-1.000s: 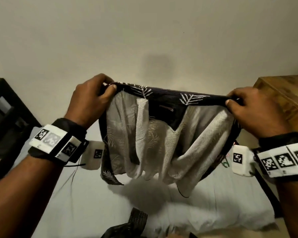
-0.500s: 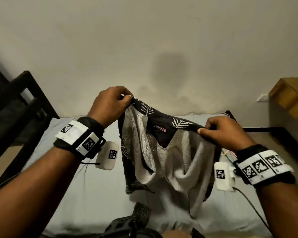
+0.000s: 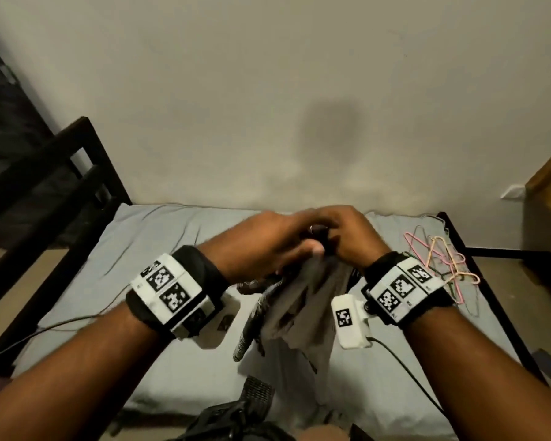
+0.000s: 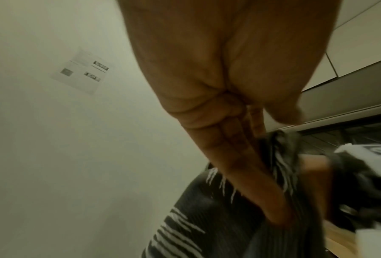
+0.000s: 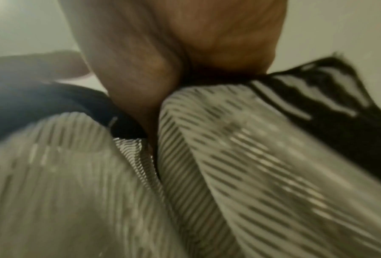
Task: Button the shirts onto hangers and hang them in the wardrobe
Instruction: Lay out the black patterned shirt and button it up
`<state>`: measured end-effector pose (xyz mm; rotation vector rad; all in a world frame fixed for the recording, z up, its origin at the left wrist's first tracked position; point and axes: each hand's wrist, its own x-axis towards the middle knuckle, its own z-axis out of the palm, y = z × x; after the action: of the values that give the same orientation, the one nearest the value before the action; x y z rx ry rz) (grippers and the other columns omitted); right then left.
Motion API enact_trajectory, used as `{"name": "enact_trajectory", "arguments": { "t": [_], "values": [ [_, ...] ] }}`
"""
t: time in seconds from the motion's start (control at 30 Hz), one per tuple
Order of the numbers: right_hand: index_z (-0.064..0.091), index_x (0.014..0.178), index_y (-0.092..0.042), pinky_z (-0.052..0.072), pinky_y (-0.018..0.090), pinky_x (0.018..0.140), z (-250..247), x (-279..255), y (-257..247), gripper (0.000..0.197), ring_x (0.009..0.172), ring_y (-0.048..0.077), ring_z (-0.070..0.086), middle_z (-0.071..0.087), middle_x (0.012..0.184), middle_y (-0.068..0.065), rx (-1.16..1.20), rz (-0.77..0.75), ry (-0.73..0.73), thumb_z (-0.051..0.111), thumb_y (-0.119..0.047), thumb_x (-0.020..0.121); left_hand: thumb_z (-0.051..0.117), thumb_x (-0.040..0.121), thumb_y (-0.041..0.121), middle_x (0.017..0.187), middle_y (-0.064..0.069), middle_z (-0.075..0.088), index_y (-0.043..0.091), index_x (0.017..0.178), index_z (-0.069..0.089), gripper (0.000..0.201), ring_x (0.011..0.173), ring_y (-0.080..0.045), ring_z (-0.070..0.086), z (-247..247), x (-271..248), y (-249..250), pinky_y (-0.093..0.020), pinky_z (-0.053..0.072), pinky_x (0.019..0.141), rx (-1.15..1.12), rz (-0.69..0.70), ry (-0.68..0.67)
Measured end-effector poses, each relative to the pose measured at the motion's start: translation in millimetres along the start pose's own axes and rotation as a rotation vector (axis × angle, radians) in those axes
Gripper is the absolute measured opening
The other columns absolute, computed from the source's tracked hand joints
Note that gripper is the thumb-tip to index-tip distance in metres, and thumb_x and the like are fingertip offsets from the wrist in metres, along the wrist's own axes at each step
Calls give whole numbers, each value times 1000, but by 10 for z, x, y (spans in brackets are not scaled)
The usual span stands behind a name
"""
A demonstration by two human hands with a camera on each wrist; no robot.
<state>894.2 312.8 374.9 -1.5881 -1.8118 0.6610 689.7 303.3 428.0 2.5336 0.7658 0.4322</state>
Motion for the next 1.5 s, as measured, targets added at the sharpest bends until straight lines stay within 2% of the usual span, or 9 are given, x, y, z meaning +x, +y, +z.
{"name": "enact_trajectory", "arguments": {
  "t": [0.13,0.27,0.43,0.6,0.93,1.13,1.27,1.4,1.5],
  "values": [
    [75,92,-12,58,35,77,-294,-29,-172,27,82,15,71,76,87,0,286,-98,121,63,9,79,52,105,37,109,19,72,33,138,59,34,93,14,63,139,-287,-43,-18,52,86,-97,74,-253],
    [70,98,-1,55,29,78,-615,-117,-316,27,84,16,67,72,91,6,432,-235,156,58,6,75,66,96,30,99,13,75,25,107,73,13,92,-1,70,326,-409,-453,-38,58,82,-275,-100,135],
    [68,99,-4,53,44,85,-782,-191,-334,27,89,26,66,70,95,15,435,-279,154,56,9,79,73,86,53,139,6,57,32,142,46,65,128,-6,51,438,-63,-520,-30,45,102,-286,-276,337],
    [68,99,1,54,56,83,-841,-355,-359,24,89,32,66,68,98,26,416,-277,158,59,7,77,59,98,43,110,3,70,18,118,64,33,103,-10,66,583,311,-379,-35,52,94,-609,-210,328],
    [66,100,6,53,37,79,-1140,-660,-126,25,85,24,64,67,94,25,403,-234,261,56,18,81,63,100,23,79,14,64,20,93,65,7,75,-7,58,667,536,-234,-23,46,72,-540,-36,109],
    [73,96,-7,56,48,86,-1315,-711,87,24,88,28,69,73,93,14,295,-200,304,63,8,81,52,103,9,86,4,65,14,99,62,12,78,-5,61,572,662,-112,-27,48,76,-794,-211,256],
    [76,98,-19,57,55,86,-1353,-705,136,30,92,26,71,75,93,4,167,-151,261,64,6,84,66,96,35,92,4,74,22,97,71,14,87,-12,69,285,702,-159,-32,55,82,-512,-53,135],
    [36,150,-46,48,12,80,-1471,-741,91,82,78,-10,61,68,98,-15,-235,-79,38,78,-20,84,64,94,44,90,3,73,29,93,68,15,88,-19,70,-60,725,-368,-43,55,84,-297,-69,258],
    [21,155,-47,44,20,77,-1632,-731,282,97,76,0,57,65,92,-14,-520,50,67,81,-27,82,62,78,60,87,-4,71,34,95,62,31,84,-30,67,-321,612,-700,-46,52,80,-237,-166,324]
  ]
}}
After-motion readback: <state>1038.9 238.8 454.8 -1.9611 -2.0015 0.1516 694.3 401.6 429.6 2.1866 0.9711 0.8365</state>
